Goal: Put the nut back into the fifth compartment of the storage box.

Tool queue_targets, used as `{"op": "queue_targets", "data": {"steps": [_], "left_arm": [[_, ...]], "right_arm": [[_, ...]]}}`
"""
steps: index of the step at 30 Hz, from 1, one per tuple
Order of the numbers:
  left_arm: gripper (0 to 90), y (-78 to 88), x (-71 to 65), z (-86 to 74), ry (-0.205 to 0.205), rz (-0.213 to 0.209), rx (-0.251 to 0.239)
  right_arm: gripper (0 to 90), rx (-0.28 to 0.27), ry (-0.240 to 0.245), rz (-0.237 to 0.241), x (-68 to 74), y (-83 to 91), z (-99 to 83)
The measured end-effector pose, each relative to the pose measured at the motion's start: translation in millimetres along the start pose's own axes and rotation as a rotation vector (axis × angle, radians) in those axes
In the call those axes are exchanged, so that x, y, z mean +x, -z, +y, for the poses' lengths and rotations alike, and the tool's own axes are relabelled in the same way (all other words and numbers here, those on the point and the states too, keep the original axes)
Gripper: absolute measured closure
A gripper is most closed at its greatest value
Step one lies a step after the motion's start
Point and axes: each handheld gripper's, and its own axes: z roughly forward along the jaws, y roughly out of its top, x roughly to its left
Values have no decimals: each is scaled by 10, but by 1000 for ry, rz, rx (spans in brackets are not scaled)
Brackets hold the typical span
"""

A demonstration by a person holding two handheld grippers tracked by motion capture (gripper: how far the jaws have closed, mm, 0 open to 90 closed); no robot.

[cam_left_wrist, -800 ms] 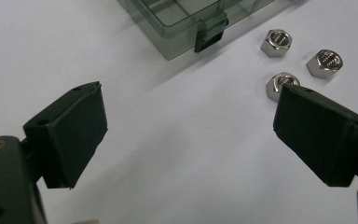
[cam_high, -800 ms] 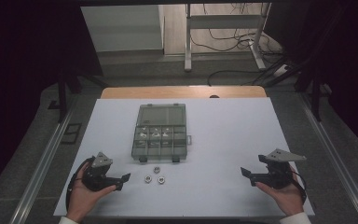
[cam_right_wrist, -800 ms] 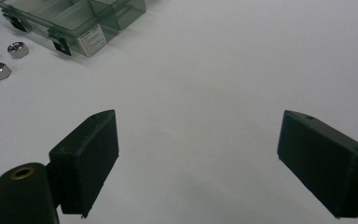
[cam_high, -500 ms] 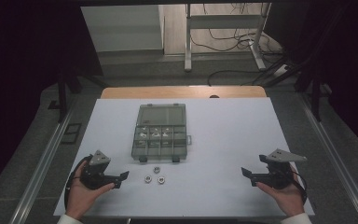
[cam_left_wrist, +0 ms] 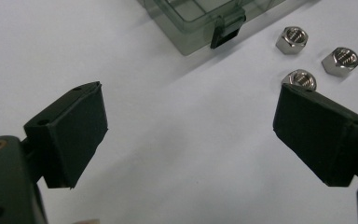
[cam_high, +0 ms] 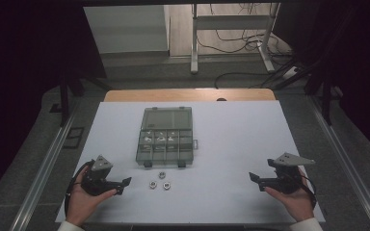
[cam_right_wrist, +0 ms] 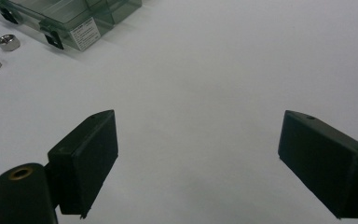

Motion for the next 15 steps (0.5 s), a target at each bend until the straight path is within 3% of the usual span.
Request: {"op": "queue_targets", "data": {"steps": [15], "left_arm": [[110,69,-68,75,-12,5,-6]], "right_arm": [[124,-8,14,9,18,-12,42]]}}
